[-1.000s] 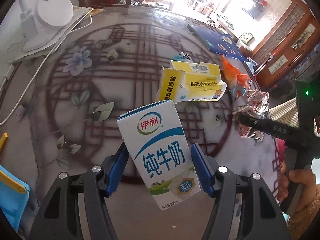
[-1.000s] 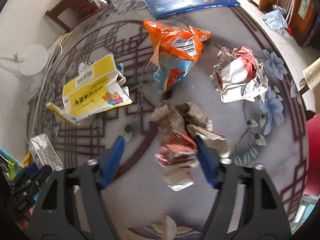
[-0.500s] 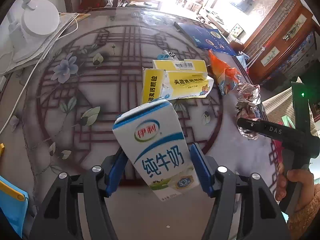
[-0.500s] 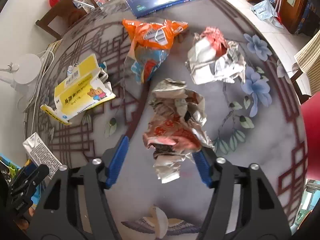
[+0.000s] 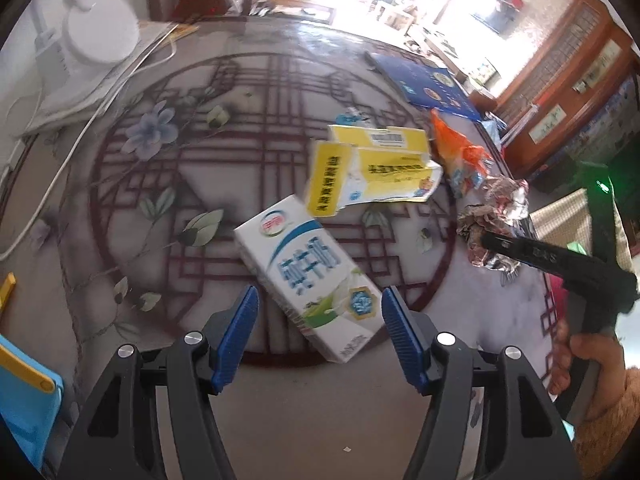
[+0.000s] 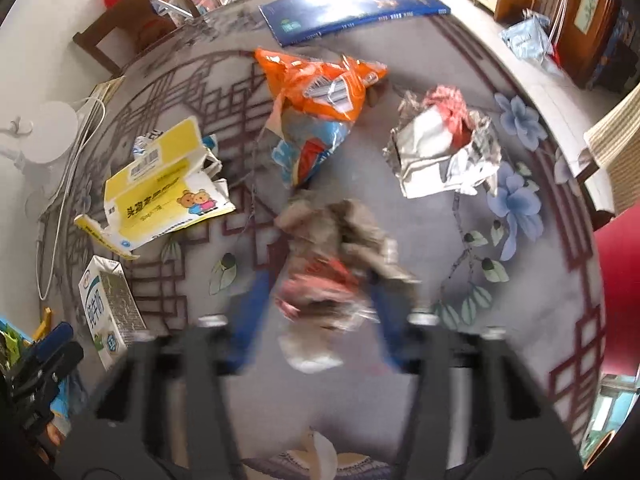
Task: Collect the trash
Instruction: 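Grasp the white milk carton with the left gripper while the right gripper grasps crumpled paper, then carry the milk carton and crumpled paper over the red bucket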
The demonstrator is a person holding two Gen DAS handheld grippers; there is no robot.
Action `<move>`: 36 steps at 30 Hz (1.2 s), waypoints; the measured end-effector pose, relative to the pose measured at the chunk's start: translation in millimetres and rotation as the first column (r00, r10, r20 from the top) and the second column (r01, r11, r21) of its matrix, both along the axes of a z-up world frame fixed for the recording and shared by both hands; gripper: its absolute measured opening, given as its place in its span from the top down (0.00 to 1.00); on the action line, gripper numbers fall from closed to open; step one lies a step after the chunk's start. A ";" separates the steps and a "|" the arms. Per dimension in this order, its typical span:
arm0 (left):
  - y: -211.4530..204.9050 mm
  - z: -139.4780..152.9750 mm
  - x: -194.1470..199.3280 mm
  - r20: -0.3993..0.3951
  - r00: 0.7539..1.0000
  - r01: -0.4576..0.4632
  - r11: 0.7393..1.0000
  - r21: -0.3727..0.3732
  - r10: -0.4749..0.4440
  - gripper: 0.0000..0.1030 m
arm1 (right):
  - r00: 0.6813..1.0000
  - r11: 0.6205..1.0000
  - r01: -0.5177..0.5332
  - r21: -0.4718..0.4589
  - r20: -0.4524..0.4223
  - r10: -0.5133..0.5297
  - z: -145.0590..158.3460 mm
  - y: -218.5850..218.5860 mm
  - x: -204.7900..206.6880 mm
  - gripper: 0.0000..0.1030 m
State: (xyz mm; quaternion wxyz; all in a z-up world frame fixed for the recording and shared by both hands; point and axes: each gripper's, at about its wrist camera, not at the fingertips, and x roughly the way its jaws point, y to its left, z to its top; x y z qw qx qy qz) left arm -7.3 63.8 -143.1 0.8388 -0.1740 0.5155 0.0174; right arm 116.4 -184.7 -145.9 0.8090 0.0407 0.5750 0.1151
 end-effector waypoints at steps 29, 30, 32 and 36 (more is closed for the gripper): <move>-0.4 -20.4 26.5 -0.044 0.995 -0.089 0.994 -0.064 0.086 0.42 | 0.991 0.995 -0.022 0.096 0.131 0.010 63.7 -5.6 -64.8 0.63; -1.1 -16.6 25.5 -0.033 0.996 -0.084 0.995 -0.060 0.082 0.42 | 0.991 0.995 -0.025 0.094 0.132 0.012 63.5 -4.5 -64.8 0.63; -5.0 -5.7 23.7 0.003 0.998 -0.065 0.997 -0.045 0.065 0.42 | 0.992 0.995 -0.028 0.100 0.129 0.015 63.1 -3.6 -64.1 0.63; -17.7 17.9 21.9 0.085 0.996 -0.014 1.000 0.000 0.014 0.42 | 0.991 0.994 -0.031 0.104 0.133 0.017 65.4 -3.0 -63.4 0.63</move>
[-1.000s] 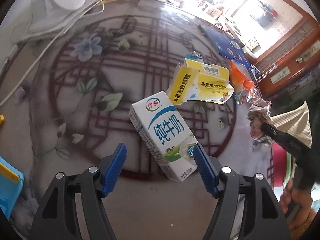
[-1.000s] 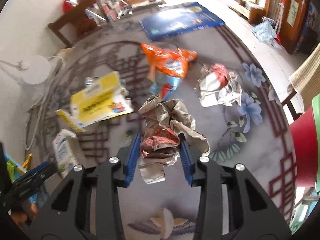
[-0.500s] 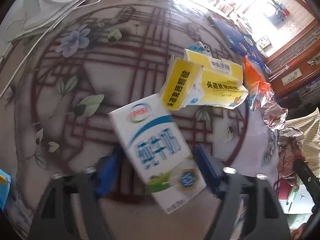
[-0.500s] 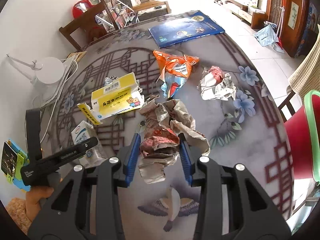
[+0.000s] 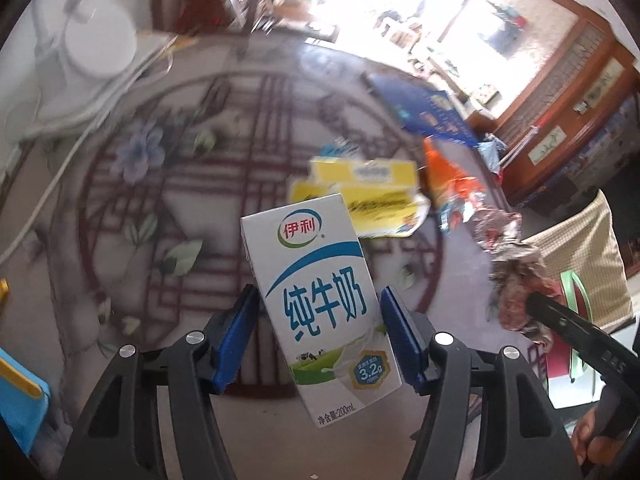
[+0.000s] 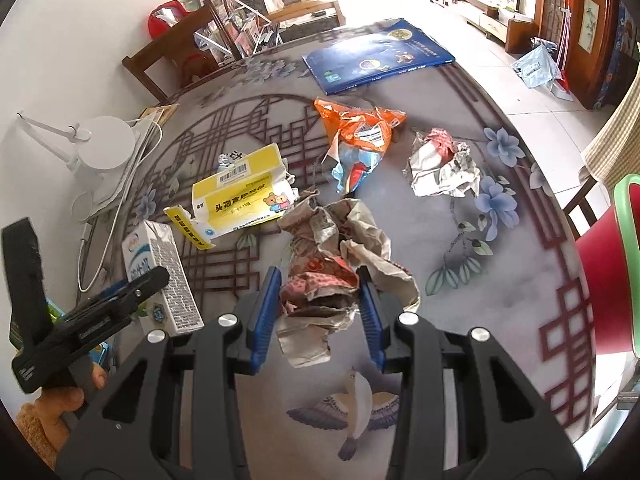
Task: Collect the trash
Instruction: 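Carry the milk carton and crumpled paper over the red bucket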
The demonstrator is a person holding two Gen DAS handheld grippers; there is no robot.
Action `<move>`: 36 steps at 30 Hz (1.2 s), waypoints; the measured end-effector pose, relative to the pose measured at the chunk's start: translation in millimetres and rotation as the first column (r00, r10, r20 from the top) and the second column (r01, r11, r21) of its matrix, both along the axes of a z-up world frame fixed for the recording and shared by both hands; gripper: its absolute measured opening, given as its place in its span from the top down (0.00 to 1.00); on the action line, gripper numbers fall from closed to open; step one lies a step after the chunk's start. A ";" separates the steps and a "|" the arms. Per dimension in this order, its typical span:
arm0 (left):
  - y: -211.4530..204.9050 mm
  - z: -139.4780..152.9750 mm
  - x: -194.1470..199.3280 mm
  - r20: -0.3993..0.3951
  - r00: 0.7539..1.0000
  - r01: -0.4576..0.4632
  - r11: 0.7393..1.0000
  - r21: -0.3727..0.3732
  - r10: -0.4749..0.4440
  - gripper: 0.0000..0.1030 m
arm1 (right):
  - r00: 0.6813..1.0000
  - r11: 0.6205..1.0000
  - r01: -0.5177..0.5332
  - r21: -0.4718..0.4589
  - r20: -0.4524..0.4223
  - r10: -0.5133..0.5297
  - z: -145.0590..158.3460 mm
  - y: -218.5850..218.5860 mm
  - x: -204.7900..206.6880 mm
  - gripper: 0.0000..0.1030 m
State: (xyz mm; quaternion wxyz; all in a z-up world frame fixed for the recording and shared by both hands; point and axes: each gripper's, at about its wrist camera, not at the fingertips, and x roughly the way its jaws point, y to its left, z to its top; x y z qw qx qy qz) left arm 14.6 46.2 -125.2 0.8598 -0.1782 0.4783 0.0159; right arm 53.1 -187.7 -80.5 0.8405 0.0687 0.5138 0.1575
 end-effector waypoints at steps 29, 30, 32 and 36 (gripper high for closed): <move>-50.5 34.8 0.5 0.085 0.992 0.090 0.992 0.093 -0.098 0.42 | 0.995 0.996 0.083 0.032 0.055 -0.085 20.2 -46.1 -6.6 0.63; -52.0 35.0 0.2 0.084 0.992 0.088 0.992 0.095 -0.096 0.42 | 0.995 0.996 0.081 0.033 0.055 -0.083 20.4 -47.8 -6.5 0.63; -56.3 35.6 -0.6 0.084 0.992 0.083 0.991 0.101 -0.092 0.42 | 0.995 0.996 0.077 0.034 0.055 -0.078 20.3 -52.5 -5.6 0.63; -67.4 35.9 -0.5 0.079 0.994 0.074 0.992 0.106 -0.082 0.42 | 0.996 0.997 0.066 0.033 0.062 -0.068 21.6 -64.8 -4.8 0.63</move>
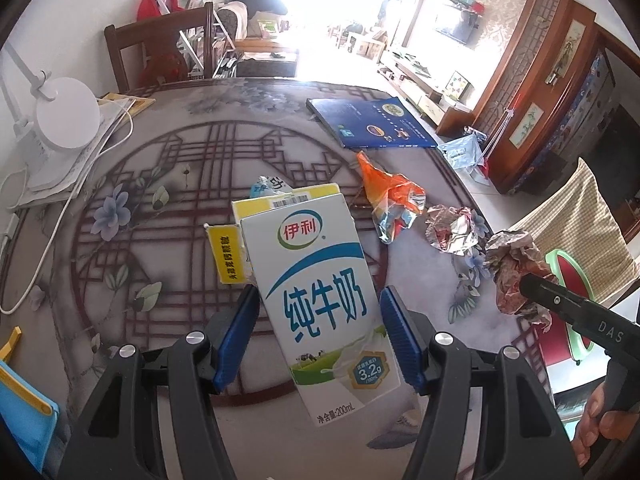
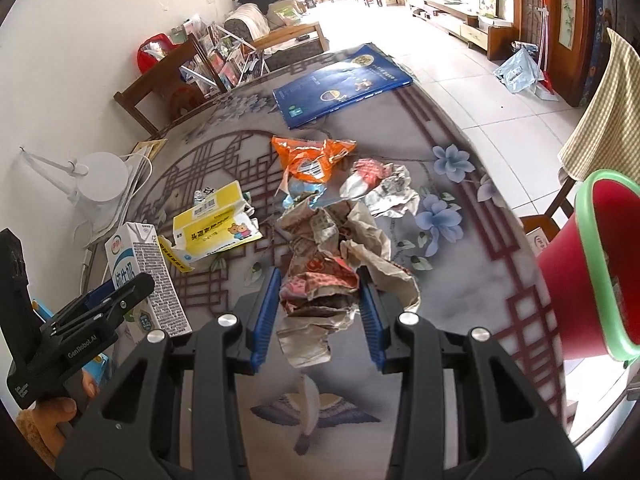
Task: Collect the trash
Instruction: 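Carry the milk carton and crumpled paper over the red bucket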
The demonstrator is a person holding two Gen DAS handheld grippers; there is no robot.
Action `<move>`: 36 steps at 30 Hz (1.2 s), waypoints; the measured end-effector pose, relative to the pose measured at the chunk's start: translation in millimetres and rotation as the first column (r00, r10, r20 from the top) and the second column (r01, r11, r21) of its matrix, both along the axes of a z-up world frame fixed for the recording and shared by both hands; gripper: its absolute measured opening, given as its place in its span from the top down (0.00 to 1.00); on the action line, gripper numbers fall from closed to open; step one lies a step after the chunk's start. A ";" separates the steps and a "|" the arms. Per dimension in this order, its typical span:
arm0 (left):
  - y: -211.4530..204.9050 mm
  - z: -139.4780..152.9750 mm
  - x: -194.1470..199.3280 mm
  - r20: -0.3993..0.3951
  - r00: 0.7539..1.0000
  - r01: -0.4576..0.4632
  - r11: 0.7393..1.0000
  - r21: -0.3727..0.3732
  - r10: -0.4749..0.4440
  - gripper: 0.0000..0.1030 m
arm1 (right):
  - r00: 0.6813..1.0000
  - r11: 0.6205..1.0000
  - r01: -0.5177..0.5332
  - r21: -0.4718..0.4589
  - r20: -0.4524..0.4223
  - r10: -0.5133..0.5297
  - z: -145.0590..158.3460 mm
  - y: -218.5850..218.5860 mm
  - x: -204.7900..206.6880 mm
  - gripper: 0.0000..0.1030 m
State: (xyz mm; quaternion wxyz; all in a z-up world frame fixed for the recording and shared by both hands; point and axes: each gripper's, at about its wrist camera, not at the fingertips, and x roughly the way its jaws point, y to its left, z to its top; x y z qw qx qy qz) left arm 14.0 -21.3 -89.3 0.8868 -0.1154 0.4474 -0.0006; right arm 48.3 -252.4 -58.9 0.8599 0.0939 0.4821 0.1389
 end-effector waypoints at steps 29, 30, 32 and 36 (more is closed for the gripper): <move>-135.2 23.5 14.7 0.027 1.000 -0.011 1.000 0.028 0.010 0.42 | 0.999 1.000 0.027 0.013 0.040 -0.028 8.9 -159.6 16.9 0.63; -140.4 25.0 16.0 0.029 1.000 -0.005 1.000 0.030 0.004 0.42 | 0.999 0.999 0.033 0.013 0.041 -0.034 9.2 -164.3 17.2 0.63; -150.7 27.5 19.3 0.032 0.999 0.009 0.999 0.033 -0.010 0.42 | 0.998 0.999 0.048 0.014 0.043 -0.048 9.5 -174.7 17.9 0.63; -174.7 31.5 30.0 0.033 0.997 0.068 0.997 0.036 -0.069 0.42 | 0.995 0.996 0.087 0.015 0.046 -0.088 9.5 -199.1 17.4 0.63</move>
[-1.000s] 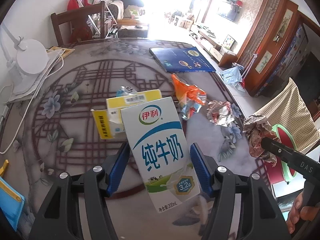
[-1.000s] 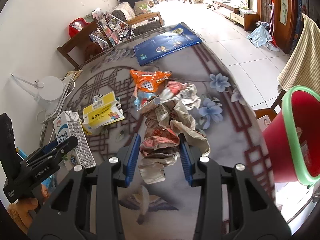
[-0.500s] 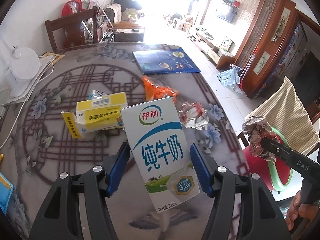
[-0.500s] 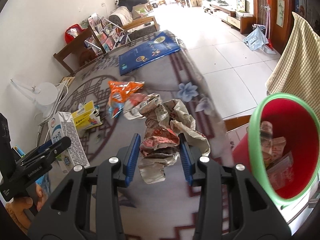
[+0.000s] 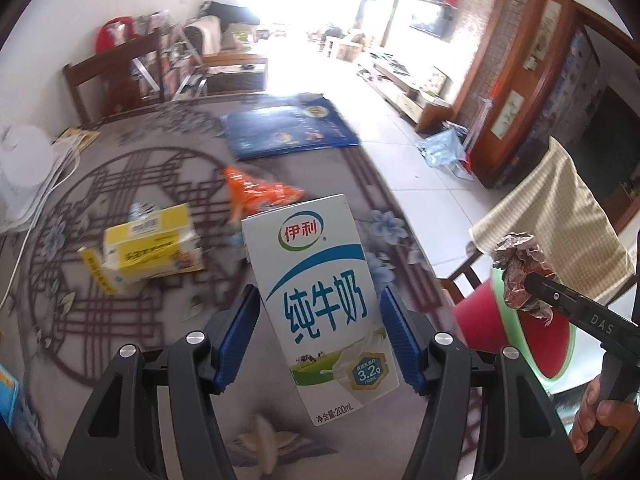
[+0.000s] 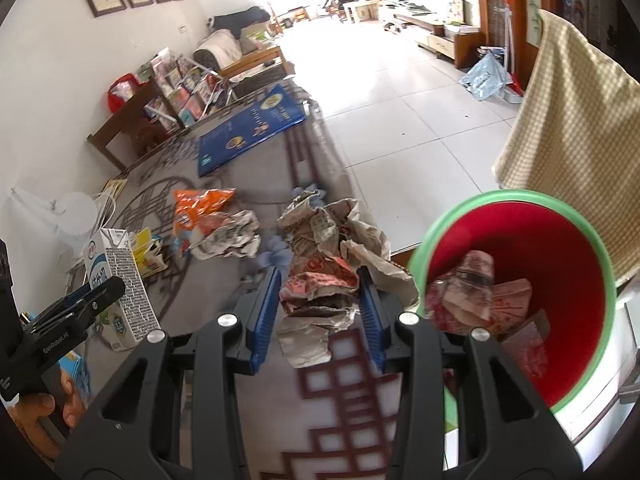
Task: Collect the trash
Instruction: 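Carry the milk carton and crumpled paper over the red bucket, then open both grippers to drop the paper and milk carton into the bucket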
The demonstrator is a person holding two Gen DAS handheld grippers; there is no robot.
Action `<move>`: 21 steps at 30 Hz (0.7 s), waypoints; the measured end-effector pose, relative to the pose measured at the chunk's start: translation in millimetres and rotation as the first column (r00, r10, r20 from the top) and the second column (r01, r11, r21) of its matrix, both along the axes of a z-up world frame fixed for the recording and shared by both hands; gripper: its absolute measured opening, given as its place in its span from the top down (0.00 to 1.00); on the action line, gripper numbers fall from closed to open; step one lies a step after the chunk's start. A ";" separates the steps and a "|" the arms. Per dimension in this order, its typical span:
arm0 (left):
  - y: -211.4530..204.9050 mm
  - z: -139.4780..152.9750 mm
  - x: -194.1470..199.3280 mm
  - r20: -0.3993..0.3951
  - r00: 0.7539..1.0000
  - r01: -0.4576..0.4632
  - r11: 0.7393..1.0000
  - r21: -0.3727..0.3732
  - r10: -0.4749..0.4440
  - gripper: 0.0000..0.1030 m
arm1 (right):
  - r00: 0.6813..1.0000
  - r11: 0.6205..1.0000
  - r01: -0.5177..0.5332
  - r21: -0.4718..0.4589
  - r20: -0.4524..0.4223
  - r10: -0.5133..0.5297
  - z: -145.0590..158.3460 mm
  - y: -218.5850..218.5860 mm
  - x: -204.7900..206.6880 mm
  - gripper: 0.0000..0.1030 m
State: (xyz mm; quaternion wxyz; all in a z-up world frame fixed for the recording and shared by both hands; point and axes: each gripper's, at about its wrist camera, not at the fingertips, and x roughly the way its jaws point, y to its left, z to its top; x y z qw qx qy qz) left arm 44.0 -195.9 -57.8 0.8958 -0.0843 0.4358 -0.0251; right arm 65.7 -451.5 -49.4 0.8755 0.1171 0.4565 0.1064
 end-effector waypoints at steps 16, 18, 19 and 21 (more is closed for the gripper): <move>-119.3 11.5 30.8 0.023 0.966 0.259 0.966 -0.014 -0.259 0.42 | 0.978 0.978 0.207 -0.002 -0.012 -0.207 -8.7 -107.7 -25.9 0.63; -135.3 11.4 31.9 0.021 0.955 0.295 0.955 -0.015 -0.295 0.42 | 0.970 0.971 0.241 0.000 -0.015 -0.241 -9.6 -121.8 -33.1 0.63; -141.0 11.4 31.9 0.020 0.952 0.307 0.952 -0.017 -0.307 0.42 | 0.967 0.967 0.255 -0.001 -0.015 -0.255 -9.9 -127.4 -36.4 0.63; -153.7 11.5 34.1 0.020 0.941 0.338 0.941 -0.025 -0.338 0.42 | 0.959 0.959 0.283 -0.001 -0.020 -0.283 -10.9 -138.1 -43.0 0.62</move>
